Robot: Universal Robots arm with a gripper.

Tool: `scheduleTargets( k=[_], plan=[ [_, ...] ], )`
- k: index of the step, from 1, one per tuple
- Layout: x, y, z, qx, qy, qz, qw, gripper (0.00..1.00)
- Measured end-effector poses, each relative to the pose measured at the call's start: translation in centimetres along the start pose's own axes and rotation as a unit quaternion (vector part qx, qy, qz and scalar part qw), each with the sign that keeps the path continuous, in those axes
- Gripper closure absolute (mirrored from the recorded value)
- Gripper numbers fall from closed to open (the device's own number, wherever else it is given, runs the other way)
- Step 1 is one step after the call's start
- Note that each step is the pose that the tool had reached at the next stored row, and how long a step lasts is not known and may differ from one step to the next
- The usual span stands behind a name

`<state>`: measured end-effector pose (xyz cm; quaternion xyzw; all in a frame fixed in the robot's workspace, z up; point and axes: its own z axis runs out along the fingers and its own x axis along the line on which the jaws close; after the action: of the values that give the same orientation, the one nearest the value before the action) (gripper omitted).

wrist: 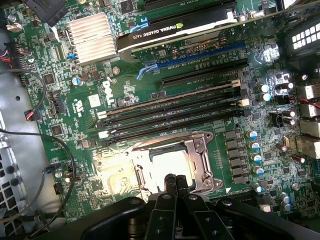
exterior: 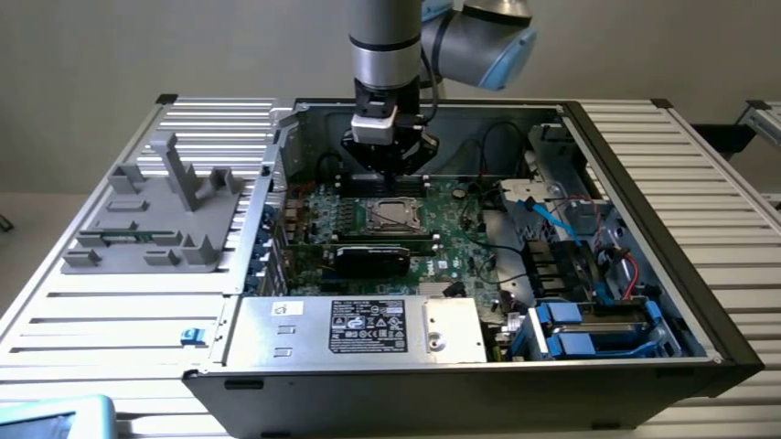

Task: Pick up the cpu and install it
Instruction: 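Install the second cpu locking lever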

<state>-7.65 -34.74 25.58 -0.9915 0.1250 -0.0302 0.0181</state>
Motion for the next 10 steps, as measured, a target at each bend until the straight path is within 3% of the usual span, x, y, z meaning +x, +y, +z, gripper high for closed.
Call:
scheduleTargets(
  k=[10],
  plan=[
    [-0.39,0.18,-0.06,0.0013,-0.0026,-0.029,0.9996,0.88]
  ],
)
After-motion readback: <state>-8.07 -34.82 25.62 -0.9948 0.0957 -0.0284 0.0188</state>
